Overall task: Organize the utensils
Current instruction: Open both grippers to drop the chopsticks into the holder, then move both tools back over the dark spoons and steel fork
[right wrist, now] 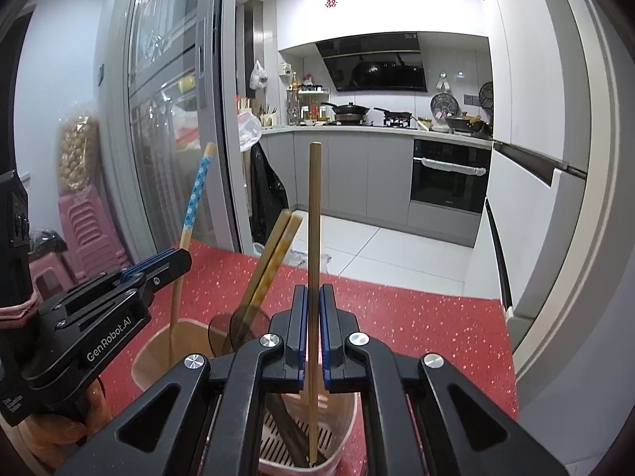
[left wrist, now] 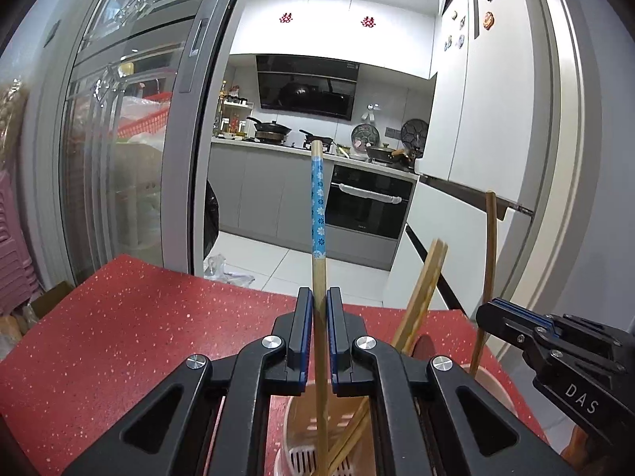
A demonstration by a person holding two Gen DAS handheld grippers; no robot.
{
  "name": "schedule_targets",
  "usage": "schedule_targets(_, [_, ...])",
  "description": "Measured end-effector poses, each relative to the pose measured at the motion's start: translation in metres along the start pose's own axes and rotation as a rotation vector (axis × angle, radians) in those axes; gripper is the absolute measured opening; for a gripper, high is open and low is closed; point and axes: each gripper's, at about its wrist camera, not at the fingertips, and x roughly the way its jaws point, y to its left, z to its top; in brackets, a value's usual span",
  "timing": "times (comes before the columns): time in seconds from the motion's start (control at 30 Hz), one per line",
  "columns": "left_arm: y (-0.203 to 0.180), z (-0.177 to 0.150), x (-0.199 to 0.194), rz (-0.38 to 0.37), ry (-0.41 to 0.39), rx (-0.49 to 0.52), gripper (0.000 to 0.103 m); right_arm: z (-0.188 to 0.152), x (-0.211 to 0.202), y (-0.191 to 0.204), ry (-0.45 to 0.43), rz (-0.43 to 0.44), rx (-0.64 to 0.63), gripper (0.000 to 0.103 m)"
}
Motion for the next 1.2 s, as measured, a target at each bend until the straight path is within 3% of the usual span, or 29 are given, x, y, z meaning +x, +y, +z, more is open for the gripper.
schedule_targets(0.27, [0.005, -0.012, -0.008, 0.023, 0.061, -0.012, 0.032, -0.01, 0.003, 0.004, 0.062, 0.031, -0.018, 0.006])
schedule_targets(0.63, [0.009, -0.012, -0.019, 0.058, 0.124, 0.005, 0.032, -0.01, 0.016, -0.007, 0.173, 0.091, 0.085, 0.009])
schedule_targets(0.7, [0.009, -0.011, -0.021, 0.063, 0.128, 0.004, 0.032, -0.012, 0.018, -0.008, 0.195, 0.097, 0.1, 0.014])
schedule_targets(0.77, [0.008, -0.01, -0.023, 0.071, 0.132, 0.004, 0.032, -0.013, 0.016, -0.011, 0.197, 0.094, 0.114, 0.041])
schedule_targets(0.8, [0.008, -0.009, -0.025, 0.074, 0.134, 0.0, 0.032, -0.013, 0.013, -0.013, 0.185, 0.093, 0.127, 0.047])
schedule_targets(1.2, [0.014, -0.01, -0.061, 0.092, 0.202, 0.018, 0.033, -0.019, -0.037, -0.013, 0.152, 0.108, 0.165, 0.055])
